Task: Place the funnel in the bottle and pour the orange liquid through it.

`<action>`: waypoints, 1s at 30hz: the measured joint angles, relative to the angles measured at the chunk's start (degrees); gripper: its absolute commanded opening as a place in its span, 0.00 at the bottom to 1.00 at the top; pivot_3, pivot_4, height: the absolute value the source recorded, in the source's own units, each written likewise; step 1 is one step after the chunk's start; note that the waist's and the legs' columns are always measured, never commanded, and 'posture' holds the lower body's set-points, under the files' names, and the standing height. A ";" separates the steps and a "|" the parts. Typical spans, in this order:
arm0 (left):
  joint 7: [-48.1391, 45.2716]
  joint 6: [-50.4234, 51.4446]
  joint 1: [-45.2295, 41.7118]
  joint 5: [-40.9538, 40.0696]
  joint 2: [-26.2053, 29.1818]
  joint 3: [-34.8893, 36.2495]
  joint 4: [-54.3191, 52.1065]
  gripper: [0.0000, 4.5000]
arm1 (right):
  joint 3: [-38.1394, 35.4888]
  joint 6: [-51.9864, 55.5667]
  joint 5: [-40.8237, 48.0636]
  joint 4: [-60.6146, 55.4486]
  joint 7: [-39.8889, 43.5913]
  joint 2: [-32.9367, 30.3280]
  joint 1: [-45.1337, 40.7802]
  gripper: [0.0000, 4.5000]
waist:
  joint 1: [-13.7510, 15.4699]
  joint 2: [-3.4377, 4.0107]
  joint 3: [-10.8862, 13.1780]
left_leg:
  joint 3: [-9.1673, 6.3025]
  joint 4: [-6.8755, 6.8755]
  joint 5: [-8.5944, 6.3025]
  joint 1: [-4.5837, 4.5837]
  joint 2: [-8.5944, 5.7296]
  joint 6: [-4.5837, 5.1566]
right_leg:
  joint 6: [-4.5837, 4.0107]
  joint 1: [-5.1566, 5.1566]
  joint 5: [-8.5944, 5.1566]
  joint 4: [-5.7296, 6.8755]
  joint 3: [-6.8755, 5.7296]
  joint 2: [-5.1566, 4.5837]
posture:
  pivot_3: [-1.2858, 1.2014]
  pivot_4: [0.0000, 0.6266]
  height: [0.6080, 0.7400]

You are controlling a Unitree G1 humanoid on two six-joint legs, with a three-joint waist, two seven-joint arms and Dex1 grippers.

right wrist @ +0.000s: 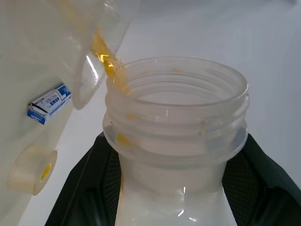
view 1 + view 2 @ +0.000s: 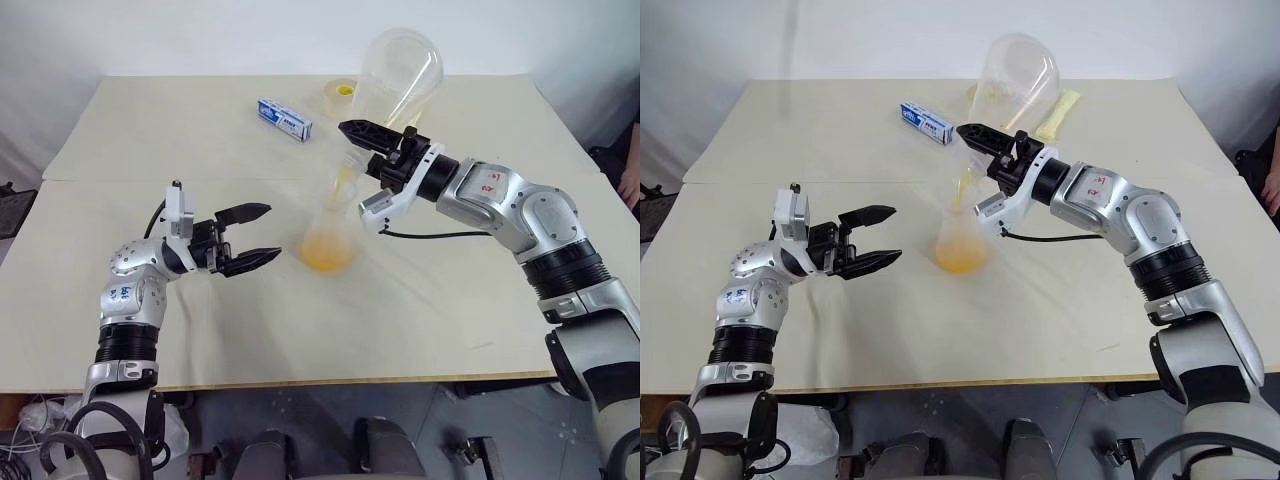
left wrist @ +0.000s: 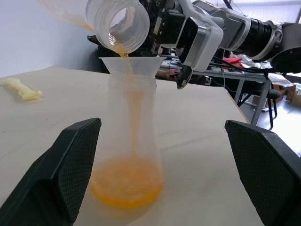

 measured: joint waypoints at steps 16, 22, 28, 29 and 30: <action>0.11 -0.45 -0.08 0.00 -0.13 0.00 0.28 1.00 | 0.00 -0.22 -2.63 0.00 -2.46 -0.16 -0.56 0.55 | 0.00 0.00 0.00 | 0.00 0.00 0.00 0.00 0.00 0.00 | 0.00 0.00 0.00 0.00 0.00 0.00 | 0.52 0.24 1.00; 0.11 -0.54 -0.94 0.00 -0.14 0.00 0.41 1.00 | 0.00 -0.22 -2.82 -0.05 -2.66 -0.16 -0.74 0.55 | 0.00 0.00 0.00 | 0.00 0.00 0.00 0.00 0.00 0.00 | 0.00 0.00 0.00 0.00 0.00 0.00 | 0.52 0.24 1.00; 0.02 -0.73 -1.30 0.03 -0.16 -0.04 1.25 1.00 | 0.00 0.01 -2.52 -0.51 -2.28 -0.15 -0.63 0.55 | -0.02 0.00 0.00 | 0.00 0.00 0.00 0.00 -0.01 0.00 | 0.00 0.00 0.00 0.00 0.00 0.00 | 0.52 0.24 1.00; 0.00 -0.99 -1.55 0.14 -0.17 -0.09 2.06 1.00 | -0.07 0.29 -1.80 -1.08 -1.57 -0.14 -0.25 0.55 | 0.01 0.00 0.00 | 0.00 0.00 0.00 0.00 -0.01 0.00 | 0.00 0.00 0.00 0.00 0.00 0.01 | 0.52 0.24 1.00; 0.01 -1.20 -1.63 0.27 -0.18 -0.09 2.51 1.00 | -0.08 0.53 -1.20 -1.67 -1.08 -0.12 0.22 0.55 | 0.01 0.00 0.00 | 0.00 0.00 0.00 0.00 -0.01 0.00 | 0.00 0.00 0.00 0.01 0.00 0.01 | 0.52 0.24 1.00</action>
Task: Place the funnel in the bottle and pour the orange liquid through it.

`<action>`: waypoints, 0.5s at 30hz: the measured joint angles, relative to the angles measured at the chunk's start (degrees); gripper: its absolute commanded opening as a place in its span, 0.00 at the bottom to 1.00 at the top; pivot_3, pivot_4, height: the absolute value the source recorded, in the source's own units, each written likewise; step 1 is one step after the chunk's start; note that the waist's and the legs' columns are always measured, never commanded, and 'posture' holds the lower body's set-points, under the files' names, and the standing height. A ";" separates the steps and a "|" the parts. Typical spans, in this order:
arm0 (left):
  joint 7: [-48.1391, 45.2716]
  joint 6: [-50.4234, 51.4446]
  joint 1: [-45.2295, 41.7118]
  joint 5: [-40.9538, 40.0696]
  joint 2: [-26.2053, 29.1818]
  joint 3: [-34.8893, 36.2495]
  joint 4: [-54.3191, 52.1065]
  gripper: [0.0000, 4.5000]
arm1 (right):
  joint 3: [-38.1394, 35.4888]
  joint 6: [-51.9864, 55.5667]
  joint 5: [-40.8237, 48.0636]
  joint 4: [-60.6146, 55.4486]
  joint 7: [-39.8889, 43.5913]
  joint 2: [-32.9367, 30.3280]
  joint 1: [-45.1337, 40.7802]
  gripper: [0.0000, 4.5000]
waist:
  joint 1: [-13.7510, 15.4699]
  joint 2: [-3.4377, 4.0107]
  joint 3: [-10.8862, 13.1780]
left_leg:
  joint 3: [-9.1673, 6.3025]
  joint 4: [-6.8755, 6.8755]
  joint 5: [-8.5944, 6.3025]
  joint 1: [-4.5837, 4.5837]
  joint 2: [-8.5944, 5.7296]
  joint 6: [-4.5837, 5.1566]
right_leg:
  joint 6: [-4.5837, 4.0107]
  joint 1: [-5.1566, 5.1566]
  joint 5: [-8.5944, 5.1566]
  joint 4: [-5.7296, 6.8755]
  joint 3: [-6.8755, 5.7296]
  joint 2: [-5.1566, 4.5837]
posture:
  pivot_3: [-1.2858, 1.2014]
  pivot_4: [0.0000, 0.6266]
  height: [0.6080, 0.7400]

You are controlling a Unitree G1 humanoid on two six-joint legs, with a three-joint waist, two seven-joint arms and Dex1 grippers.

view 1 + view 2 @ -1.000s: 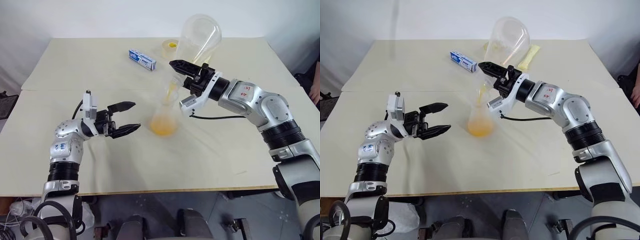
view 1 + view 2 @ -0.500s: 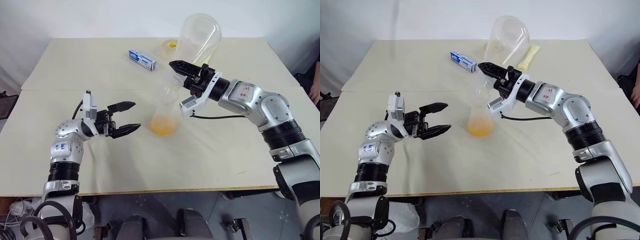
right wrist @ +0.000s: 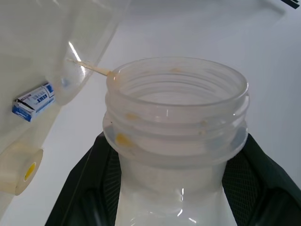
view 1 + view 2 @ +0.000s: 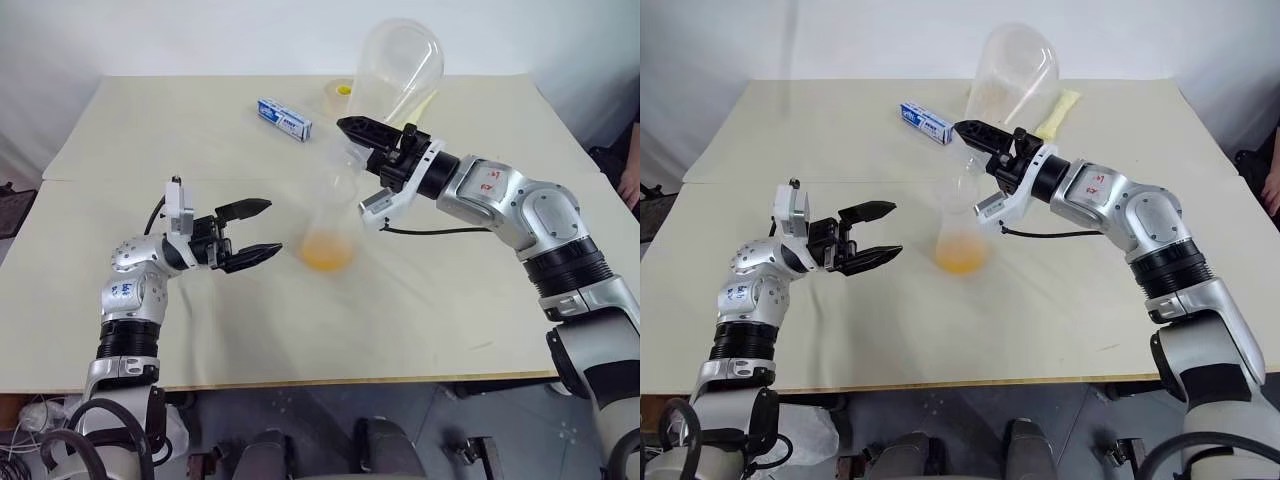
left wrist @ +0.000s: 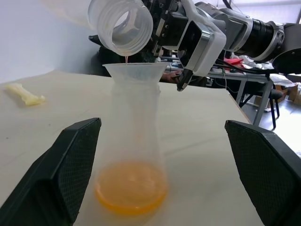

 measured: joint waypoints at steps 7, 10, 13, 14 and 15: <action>0.61 -0.76 -0.26 0.75 -1.42 -0.22 0.23 1.00 | -0.73 4.54 6.97 -3.60 6.49 1.64 5.24 0.55 | -0.01 0.00 0.00 | 0.01 0.00 0.00 0.00 0.00 0.00 | 0.00 0.00 0.00 0.01 -0.01 -0.01 | 0.52 0.24 1.00; 0.57 -0.47 -0.26 0.74 -1.41 -0.25 0.19 1.00 | -3.02 8.45 11.49 -5.28 9.40 3.84 7.02 0.55 | -0.04 0.00 0.00 | 0.01 0.00 0.00 0.00 0.00 0.00 | 0.00 0.00 0.00 0.01 -0.01 0.01 | 0.52 0.24 1.00; 0.58 0.02 -0.27 0.74 -1.37 -0.25 0.06 1.00 | -6.92 14.25 18.74 -7.45 12.91 7.27 8.18 0.55 | 0.00 0.00 0.00 | -0.02 0.03 0.00 0.00 0.00 0.00 | 0.00 0.00 0.00 0.05 -0.02 0.01 | 0.52 0.24 1.00; 0.59 0.07 -0.27 0.74 -1.32 -0.25 0.06 1.00 | -8.39 16.73 21.95 -8.55 14.46 8.52 8.45 0.55 | 0.03 0.00 0.00 | -0.02 0.03 0.00 0.00 0.00 0.00 | 0.00 0.00 0.00 0.06 -0.02 0.01 | 0.52 0.24 1.00; 0.59 0.10 -0.27 0.74 -1.28 -0.24 0.06 1.00 | -9.68 18.80 24.60 -9.43 15.72 9.35 8.62 0.55 | 0.07 0.00 0.00 | -0.08 0.06 0.00 0.00 0.00 0.00 | 0.00 0.01 0.00 0.12 -0.02 0.00 | 0.52 0.24 1.00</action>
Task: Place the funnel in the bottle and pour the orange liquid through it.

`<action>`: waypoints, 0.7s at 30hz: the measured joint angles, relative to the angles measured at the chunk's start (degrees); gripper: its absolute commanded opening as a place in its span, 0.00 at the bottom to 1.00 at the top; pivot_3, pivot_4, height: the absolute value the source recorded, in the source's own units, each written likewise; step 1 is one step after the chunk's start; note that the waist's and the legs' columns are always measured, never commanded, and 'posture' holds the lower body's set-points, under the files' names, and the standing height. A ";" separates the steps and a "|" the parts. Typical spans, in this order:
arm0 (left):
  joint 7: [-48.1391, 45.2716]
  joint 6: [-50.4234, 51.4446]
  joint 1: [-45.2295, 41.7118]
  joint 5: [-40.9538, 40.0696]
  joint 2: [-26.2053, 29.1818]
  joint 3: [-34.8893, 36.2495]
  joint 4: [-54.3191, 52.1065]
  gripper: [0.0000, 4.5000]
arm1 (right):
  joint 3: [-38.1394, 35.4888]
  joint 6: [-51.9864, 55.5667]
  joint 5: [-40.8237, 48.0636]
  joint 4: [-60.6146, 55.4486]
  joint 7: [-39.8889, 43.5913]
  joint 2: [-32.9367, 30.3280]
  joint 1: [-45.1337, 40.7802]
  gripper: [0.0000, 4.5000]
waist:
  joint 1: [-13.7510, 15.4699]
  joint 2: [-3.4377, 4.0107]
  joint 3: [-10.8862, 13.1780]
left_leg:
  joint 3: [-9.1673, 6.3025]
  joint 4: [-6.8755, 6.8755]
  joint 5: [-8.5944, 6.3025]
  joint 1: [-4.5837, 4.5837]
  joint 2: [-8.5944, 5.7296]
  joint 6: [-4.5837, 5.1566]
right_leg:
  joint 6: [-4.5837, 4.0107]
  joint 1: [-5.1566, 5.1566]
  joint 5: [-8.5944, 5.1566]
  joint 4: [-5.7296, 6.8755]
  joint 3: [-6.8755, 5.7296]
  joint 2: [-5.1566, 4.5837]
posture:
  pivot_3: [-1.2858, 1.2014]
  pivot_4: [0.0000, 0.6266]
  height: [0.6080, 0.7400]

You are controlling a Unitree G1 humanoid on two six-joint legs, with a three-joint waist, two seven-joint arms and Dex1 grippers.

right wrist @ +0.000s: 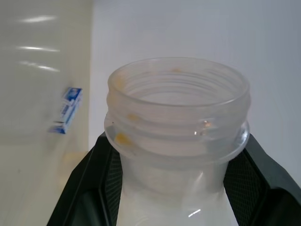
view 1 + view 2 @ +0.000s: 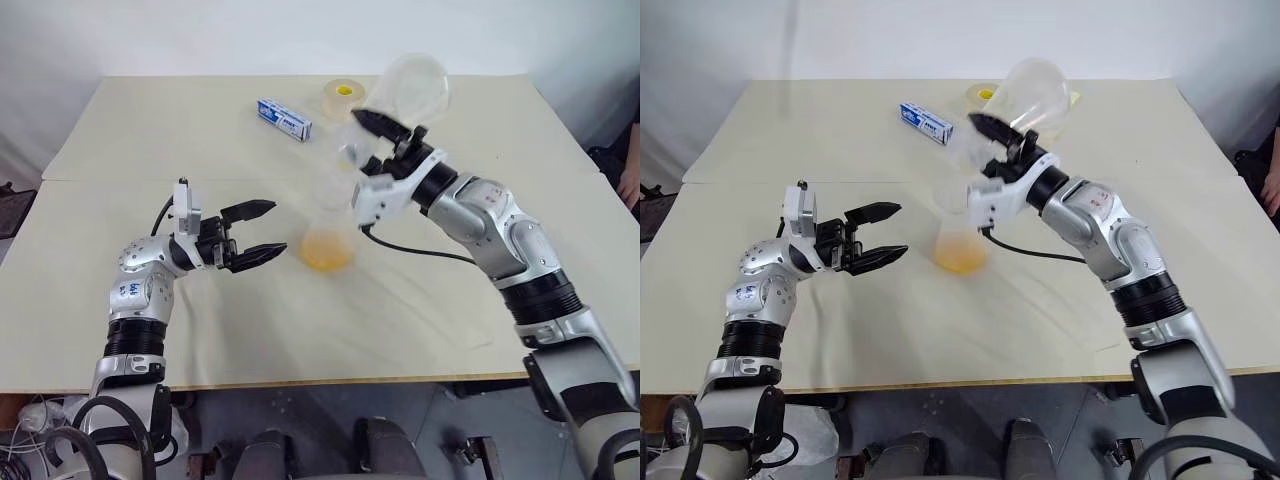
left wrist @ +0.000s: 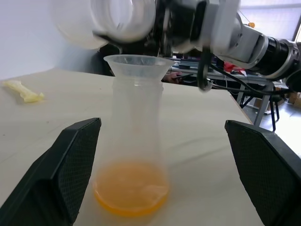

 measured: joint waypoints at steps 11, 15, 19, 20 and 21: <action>2.28 2.23 0.20 0.03 1.26 0.16 -0.61 1.00 | -18.30 30.79 26.42 -1.12 7.38 6.20 -1.83 0.55 | 0.22 0.00 0.00 | -0.18 0.04 0.00 0.01 -0.07 0.00 | 0.00 0.00 0.00 0.24 0.00 -0.05 | 0.52 0.24 1.00; 3.48 3.43 2.11 -0.05 1.75 0.31 -3.89 1.00 | -26.03 39.32 34.83 2.08 7.47 5.86 -1.57 0.55 | 0.04 0.00 0.00 | -0.13 -0.04 0.00 0.04 -0.10 0.00 | 0.00 0.00 0.00 0.24 0.01 -0.06 | 0.52 0.24 1.00; 5.53 5.54 5.17 -0.03 2.31 0.30 -6.02 1.00 | -30.07 43.27 39.29 3.03 6.25 5.55 0.90 0.55 | -0.02 0.00 0.00 | -0.06 -0.17 0.01 0.12 -0.10 -0.02 | 0.00 -0.04 0.00 0.23 0.03 -0.03 | 0.52 0.24 1.00; 5.86 5.62 5.73 -0.03 2.31 0.30 -6.76 1.00 | -31.09 44.02 40.17 3.03 5.97 5.52 1.51 0.55 | -0.01 0.00 0.00 | -0.05 -0.17 0.01 0.12 -0.09 -0.02 | 0.00 -0.05 0.00 0.23 0.04 -0.04 | 0.52 0.24 1.00; 6.26 5.70 6.07 -0.03 2.33 0.30 -7.37 1.00 | -31.71 44.31 41.11 2.97 5.76 5.22 2.36 0.55 | 0.00 0.00 0.00 | -0.03 -0.18 0.01 0.12 -0.09 -0.02 | 0.00 -0.04 0.00 0.23 0.07 -0.04 | 0.52 0.24 1.00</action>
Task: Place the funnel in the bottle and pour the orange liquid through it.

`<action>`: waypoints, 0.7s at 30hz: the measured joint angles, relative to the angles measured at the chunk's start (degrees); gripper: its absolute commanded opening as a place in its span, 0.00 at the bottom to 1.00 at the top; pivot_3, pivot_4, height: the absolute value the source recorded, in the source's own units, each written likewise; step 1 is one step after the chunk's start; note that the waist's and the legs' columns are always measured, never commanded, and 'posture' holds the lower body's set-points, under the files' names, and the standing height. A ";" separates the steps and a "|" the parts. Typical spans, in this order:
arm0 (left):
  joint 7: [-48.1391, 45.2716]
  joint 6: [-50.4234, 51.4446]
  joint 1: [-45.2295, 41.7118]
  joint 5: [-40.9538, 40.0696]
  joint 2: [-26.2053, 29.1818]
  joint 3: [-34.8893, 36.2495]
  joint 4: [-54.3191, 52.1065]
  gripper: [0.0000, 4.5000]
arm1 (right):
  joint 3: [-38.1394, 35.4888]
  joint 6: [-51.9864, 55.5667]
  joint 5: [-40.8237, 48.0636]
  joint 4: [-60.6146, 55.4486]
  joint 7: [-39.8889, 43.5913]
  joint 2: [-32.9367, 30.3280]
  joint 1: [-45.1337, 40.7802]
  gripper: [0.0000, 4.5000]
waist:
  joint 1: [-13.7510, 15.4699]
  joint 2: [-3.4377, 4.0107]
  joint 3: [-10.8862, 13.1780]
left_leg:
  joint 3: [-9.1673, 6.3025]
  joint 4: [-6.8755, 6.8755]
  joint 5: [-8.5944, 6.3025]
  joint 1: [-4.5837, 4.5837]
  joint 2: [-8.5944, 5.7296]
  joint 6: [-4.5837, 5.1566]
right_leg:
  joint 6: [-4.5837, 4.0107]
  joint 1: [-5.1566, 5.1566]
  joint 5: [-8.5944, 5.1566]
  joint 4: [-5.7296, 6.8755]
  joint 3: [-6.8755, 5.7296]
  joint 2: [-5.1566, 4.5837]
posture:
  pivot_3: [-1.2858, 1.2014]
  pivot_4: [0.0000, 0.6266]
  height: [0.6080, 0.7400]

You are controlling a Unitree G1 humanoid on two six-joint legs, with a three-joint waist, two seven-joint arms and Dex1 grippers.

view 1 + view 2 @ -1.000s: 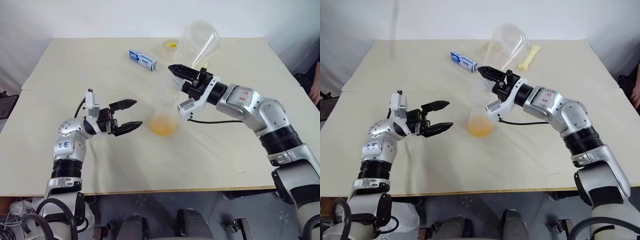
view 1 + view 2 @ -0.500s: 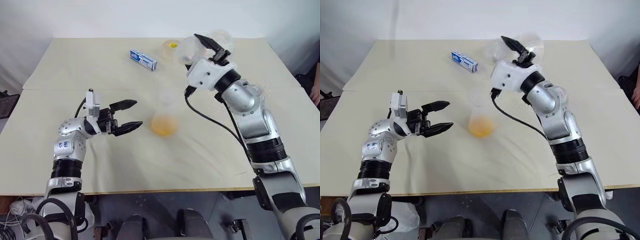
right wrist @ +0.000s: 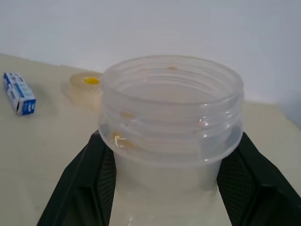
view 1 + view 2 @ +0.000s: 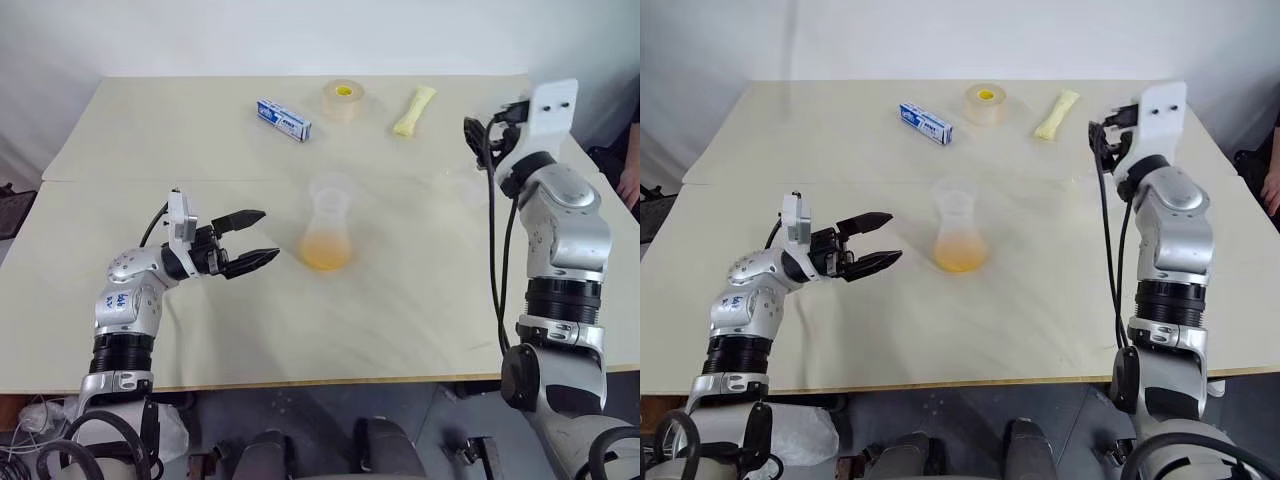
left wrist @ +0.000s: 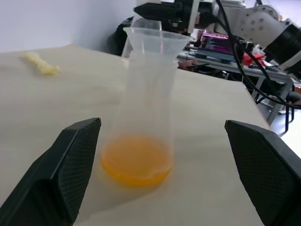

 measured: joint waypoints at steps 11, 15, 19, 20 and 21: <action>5.17 2.60 -0.71 0.58 2.20 0.00 -1.54 1.00 | -1.59 -2.19 5.17 1.04 -0.57 -0.41 6.70 0.55 | 0.11 0.00 0.00 | 0.05 -0.01 0.00 0.02 -0.02 0.00 | 0.00 0.01 0.00 0.00 0.06 -0.03 | 0.52 0.24 1.00; 9.84 5.66 -0.74 1.34 2.59 0.04 -1.61 1.00 | -1.50 -3.98 5.78 1.09 -1.01 -0.42 7.73 0.82 | 0.10 0.00 0.00 | 0.06 -0.01 0.00 0.03 -0.01 0.00 | 0.00 0.01 0.00 -0.01 0.07 -0.03 | 0.52 0.24 1.00; 12.76 8.52 -0.81 1.31 3.18 0.56 -1.70 1.00 | -1.40 -4.31 6.27 1.07 -1.00 -0.47 7.72 1.00 | 0.15 0.00 0.00 | 0.05 0.00 0.00 0.04 0.01 0.00 | 0.00 0.01 0.00 0.00 0.08 -0.03 | 0.52 0.24 1.00; 13.38 8.70 -0.91 1.31 3.22 0.70 -1.70 1.00 | -1.35 -4.56 6.30 1.07 -0.98 -0.65 7.72 1.00 | 0.19 0.00 0.00 | 0.05 0.00 0.00 0.04 0.00 0.00 | 0.00 0.01 0.00 0.00 0.08 -0.04 | 0.52 0.24 1.00; 13.76 8.81 -1.04 1.28 3.23 0.84 -1.70 1.00 | -1.33 -4.84 6.33 1.07 -0.97 -0.85 7.72 1.00 | 0.24 0.00 0.00 | 0.05 0.00 0.00 0.04 0.00 0.00 | 0.00 0.01 0.00 0.00 0.08 -0.05 | 0.52 0.24 1.00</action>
